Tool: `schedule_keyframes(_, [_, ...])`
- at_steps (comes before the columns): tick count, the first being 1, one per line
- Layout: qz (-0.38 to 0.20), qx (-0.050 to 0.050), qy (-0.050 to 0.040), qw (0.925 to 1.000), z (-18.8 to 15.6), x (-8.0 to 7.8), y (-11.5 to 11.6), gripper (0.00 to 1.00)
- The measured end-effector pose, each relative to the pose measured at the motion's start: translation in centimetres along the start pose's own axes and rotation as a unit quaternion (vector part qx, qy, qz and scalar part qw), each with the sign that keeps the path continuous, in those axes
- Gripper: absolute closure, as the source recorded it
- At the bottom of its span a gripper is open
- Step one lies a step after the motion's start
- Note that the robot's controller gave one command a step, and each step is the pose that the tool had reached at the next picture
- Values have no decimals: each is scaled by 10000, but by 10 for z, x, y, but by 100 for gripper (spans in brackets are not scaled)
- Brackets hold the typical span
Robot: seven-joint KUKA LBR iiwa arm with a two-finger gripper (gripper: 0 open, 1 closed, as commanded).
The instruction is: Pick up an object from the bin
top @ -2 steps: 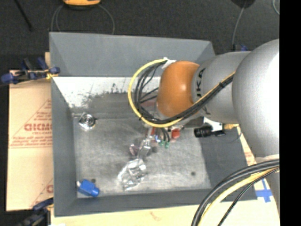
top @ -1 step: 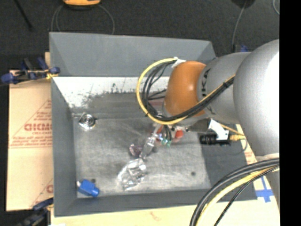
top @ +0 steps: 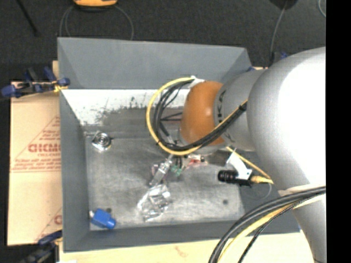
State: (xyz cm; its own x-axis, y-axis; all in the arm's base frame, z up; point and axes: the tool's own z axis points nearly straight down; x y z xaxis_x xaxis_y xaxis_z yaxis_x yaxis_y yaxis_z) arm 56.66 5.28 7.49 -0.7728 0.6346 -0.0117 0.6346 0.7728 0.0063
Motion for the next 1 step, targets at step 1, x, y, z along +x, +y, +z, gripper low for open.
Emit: schedule_keyframes(1, [-2,12,26,10000,-2,-3,0,0])
